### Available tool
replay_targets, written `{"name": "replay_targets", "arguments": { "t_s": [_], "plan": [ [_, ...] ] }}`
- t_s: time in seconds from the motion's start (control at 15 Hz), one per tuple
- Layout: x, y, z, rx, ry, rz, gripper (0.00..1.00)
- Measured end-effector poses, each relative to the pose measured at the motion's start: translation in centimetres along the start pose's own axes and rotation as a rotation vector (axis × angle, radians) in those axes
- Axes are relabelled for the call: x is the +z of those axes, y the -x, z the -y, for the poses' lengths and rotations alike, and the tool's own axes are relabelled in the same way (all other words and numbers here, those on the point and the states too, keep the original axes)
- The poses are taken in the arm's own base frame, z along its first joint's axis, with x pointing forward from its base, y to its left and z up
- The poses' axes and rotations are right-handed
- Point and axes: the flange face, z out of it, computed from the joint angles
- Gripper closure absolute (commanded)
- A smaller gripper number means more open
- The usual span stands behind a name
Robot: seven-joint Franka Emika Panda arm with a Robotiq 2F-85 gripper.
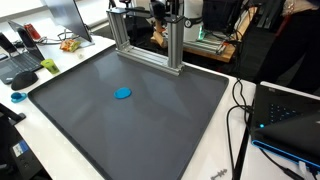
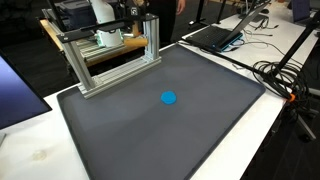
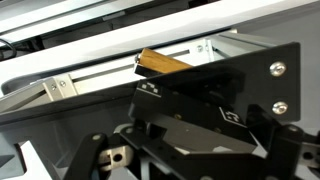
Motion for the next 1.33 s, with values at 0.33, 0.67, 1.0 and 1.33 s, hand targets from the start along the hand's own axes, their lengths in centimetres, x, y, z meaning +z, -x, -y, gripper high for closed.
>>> {"name": "replay_targets", "arguments": {
  "t_s": [0.33,0.67,1.0,1.33],
  "plan": [
    [-0.6,-0.3,-0.1,0.009,0.005,-0.012,0.0],
    [-0.9,-0.1,-0.2,0.011,0.008,0.0,0.0],
    [-2.8,0.4,-1.3,0.03,-0.001,0.01,0.0],
    [-5.5,0.6,-2.4,0.041,-0.016,-0.005,0.0]
  ]
}}
